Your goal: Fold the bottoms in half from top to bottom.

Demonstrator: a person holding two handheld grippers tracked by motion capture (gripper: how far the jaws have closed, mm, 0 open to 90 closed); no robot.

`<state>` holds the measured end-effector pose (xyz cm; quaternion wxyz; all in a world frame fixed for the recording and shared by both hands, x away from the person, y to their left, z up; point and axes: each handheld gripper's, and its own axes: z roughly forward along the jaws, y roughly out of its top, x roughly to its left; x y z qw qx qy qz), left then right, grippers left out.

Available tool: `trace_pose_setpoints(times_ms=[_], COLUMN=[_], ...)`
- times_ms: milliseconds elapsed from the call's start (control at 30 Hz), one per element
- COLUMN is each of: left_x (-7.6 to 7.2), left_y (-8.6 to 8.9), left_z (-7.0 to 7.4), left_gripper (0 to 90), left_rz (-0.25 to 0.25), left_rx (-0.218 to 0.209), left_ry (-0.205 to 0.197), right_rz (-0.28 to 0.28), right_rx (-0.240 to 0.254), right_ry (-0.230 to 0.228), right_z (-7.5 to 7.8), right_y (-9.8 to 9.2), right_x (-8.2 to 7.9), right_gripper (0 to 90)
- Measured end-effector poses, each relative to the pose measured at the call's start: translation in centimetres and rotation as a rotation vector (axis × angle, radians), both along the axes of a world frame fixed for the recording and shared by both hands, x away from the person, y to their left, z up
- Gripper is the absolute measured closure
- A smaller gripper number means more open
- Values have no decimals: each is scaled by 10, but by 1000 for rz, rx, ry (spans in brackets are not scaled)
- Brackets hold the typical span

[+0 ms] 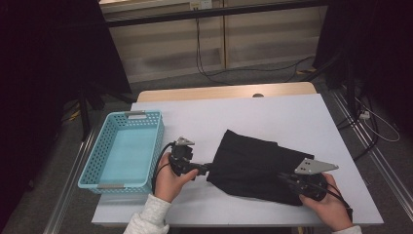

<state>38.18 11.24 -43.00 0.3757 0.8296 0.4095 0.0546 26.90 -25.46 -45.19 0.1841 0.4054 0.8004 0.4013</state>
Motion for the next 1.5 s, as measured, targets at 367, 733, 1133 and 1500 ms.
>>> trace_pose_setpoints(times_ms=[367,733,1133,1500], left_x=[0,0,-1,0], left_y=[2,2,-1,-4], left_z=[2,2,2,2], left_gripper=[113,113,113,113], left_rz=[-7,-11,-11,-19], left_rx=[-1,5,4,4], left_ry=[-4,2,1,6], right_rz=[-4,-21,-53,-63], right_rx=[-3,-10,-9,-13], right_ry=[-1,-1,0,-4], right_z=[1,0,-1,1], right_y=[-2,-13,-29,-32], right_x=[-1,-10,-18,-21], right_gripper=[883,883,883,883])
